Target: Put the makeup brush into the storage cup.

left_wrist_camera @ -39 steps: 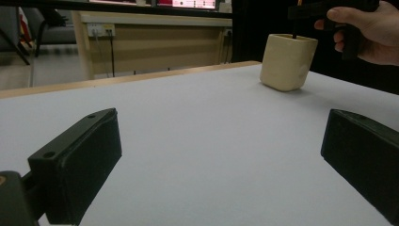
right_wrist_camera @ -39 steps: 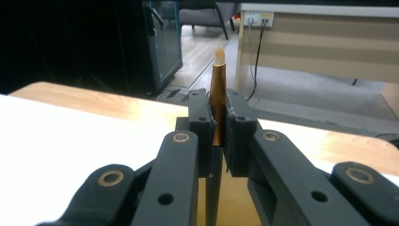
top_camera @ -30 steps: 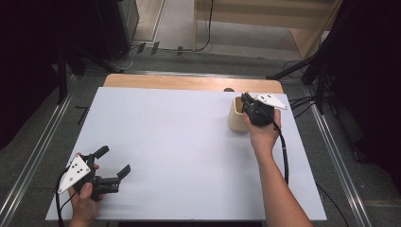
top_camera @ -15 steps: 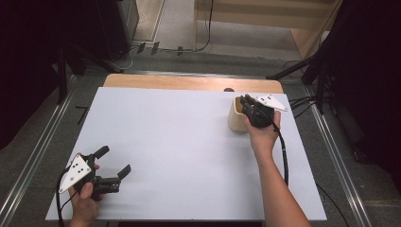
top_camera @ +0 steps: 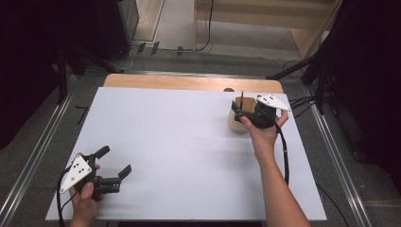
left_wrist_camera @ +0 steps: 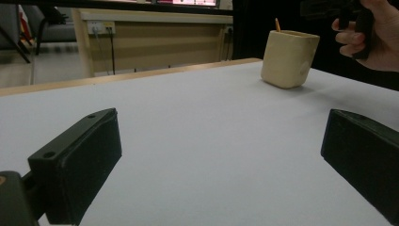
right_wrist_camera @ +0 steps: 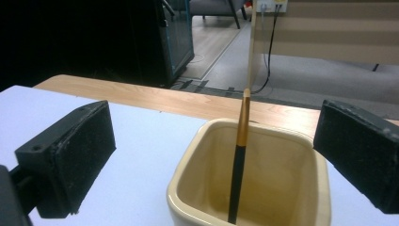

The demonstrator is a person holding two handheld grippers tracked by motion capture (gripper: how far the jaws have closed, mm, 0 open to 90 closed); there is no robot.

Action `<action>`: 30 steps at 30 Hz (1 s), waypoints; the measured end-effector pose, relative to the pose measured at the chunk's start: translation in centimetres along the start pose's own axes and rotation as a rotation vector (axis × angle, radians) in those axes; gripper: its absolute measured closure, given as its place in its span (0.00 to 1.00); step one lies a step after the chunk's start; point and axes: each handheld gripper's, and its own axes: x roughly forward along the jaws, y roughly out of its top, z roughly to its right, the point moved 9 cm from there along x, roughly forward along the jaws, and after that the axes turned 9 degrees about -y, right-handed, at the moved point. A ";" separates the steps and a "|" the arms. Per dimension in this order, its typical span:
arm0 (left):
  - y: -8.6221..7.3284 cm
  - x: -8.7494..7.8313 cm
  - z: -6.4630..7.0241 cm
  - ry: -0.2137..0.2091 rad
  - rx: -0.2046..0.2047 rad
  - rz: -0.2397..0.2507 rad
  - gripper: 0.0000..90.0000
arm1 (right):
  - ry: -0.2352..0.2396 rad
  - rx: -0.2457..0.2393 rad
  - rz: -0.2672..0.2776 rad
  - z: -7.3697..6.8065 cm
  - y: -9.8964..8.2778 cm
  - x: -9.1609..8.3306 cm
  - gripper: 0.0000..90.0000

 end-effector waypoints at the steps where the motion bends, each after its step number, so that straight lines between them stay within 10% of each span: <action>1: 0.0 0.0 0.0 -0.001 0.000 0.001 0.00 | 0.002 0.001 0.000 0.0 0.0 -0.1 0.00; 30: 0.0 0.2 0.3 -0.006 0.004 -0.001 0.00 | 0.008 0.001 0.030 1.8 -3.2 -5.5 0.01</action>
